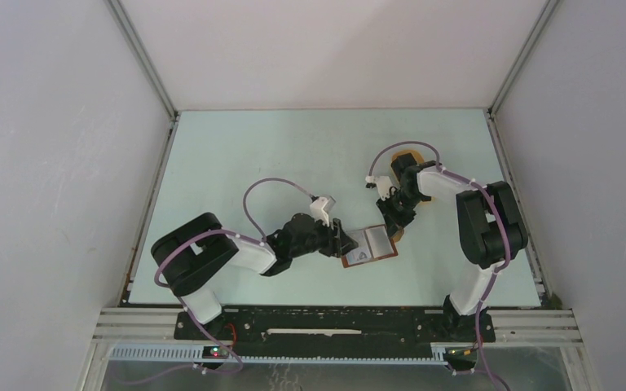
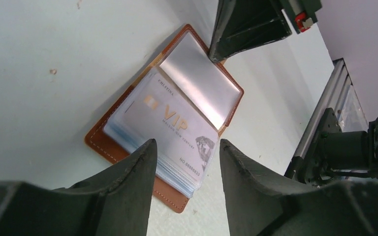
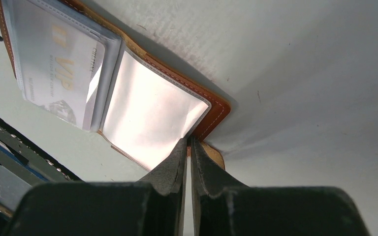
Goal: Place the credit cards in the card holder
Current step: Open the card holder at the center of the board.
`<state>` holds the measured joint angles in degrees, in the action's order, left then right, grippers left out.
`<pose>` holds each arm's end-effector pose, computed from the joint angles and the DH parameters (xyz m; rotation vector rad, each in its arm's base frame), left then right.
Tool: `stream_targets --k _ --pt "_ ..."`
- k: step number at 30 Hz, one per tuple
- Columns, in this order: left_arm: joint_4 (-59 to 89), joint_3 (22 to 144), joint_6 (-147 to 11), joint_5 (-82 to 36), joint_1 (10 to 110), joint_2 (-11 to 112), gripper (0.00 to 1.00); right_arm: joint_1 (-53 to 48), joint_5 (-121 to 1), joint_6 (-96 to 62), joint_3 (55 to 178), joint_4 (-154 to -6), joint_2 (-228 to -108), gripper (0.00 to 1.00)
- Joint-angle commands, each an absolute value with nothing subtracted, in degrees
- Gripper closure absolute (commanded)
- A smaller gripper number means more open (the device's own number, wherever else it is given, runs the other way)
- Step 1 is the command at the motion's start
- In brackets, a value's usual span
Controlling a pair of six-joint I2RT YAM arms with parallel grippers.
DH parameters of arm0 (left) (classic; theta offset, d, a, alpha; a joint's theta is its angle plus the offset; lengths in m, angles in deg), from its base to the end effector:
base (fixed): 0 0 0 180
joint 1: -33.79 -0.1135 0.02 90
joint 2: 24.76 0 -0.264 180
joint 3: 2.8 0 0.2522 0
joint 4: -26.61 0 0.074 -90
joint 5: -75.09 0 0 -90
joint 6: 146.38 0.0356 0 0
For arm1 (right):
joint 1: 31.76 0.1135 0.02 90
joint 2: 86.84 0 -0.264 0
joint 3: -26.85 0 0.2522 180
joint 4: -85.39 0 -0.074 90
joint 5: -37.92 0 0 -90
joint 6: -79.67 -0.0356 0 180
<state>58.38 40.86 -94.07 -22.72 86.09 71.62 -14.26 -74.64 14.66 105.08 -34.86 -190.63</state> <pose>0.1822 -0.2436 0.1361 0.3681 2.0889 -1.1328 0.3003 0.1090 0.1546 -1.1021 2.7677 0.5849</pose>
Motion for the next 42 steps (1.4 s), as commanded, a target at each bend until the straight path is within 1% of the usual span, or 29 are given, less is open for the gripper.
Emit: stream_targets --k 1,8,14,25,42 --pt "56.1 40.4 -98.9 -19.9 86.3 70.1 0.44 -13.6 -73.5 14.6 106.3 -35.3 -190.0 0.86" --pt "52.1 42.0 -100.1 -18.8 86.3 70.7 0.42 -13.6 -73.4 14.6 106.3 -35.4 -190.0 0.86" --pt "52.9 42.5 -100.9 -20.3 86.3 72.1 0.42 -13.5 -73.3 14.6 106.3 -35.4 -190.0 0.86" --pt "51.4 40.0 -100.7 -17.9 86.7 65.7 0.43 -13.1 -73.3 14.8 106.3 -35.5 -190.0 0.86" --pt "56.1 42.1 -104.0 -20.9 87.0 72.4 0.45 -13.0 -73.3 14.7 106.3 -35.4 -189.9 0.86"
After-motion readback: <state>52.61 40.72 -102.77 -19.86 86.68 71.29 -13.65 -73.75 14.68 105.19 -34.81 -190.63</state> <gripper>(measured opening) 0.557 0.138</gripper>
